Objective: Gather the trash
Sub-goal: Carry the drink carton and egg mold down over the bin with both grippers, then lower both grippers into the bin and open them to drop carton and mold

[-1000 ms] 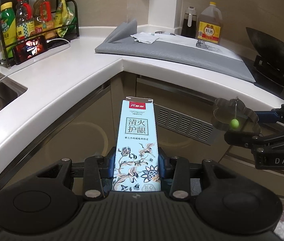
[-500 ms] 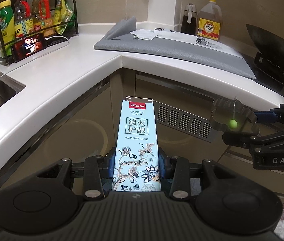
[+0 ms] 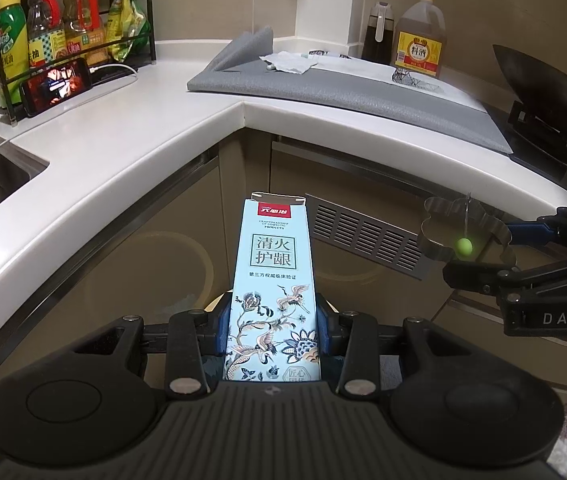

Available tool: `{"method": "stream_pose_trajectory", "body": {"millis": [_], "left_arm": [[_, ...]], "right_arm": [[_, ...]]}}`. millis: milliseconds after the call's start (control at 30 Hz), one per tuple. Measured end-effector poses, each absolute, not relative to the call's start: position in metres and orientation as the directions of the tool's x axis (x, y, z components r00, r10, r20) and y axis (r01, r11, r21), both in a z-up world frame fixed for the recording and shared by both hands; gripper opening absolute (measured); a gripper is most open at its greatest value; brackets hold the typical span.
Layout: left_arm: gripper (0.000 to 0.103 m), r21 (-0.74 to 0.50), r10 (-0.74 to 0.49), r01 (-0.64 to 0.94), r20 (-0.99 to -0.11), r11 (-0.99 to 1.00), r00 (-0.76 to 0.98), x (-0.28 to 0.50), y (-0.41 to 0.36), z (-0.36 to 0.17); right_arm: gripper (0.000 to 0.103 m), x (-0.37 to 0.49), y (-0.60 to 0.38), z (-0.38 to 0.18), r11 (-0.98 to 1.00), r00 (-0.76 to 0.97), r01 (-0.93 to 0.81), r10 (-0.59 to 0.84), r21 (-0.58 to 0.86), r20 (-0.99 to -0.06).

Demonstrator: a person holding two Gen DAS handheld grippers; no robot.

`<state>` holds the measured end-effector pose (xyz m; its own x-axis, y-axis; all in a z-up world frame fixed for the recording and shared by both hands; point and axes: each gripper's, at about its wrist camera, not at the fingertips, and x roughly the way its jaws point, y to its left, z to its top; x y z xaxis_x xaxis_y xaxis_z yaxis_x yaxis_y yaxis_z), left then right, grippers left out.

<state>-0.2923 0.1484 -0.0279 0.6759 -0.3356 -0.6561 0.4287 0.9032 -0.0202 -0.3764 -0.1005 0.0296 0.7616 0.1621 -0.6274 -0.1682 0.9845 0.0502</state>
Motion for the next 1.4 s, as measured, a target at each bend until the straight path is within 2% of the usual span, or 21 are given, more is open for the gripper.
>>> {"method": "stream_pose_trajectory", "body": {"millis": [733,1400], "left_arm": [[0.044,-0.085,-0.342,0.407,-0.711,0.909,0.614,-0.271,0.153,-0.048],[0.044,-0.137,-0.315,0.351,-0.793,0.926,0.522,-0.223,0.157,-0.103]], "right_arm": [[0.078,-0.355,-0.091,0.013,0.98,0.707,-0.197,0.162,0.028,-0.688],[0.078,-0.304,-0.061,-0.036,0.96,0.575,-0.279,0.156,-0.014,-0.803]]}}
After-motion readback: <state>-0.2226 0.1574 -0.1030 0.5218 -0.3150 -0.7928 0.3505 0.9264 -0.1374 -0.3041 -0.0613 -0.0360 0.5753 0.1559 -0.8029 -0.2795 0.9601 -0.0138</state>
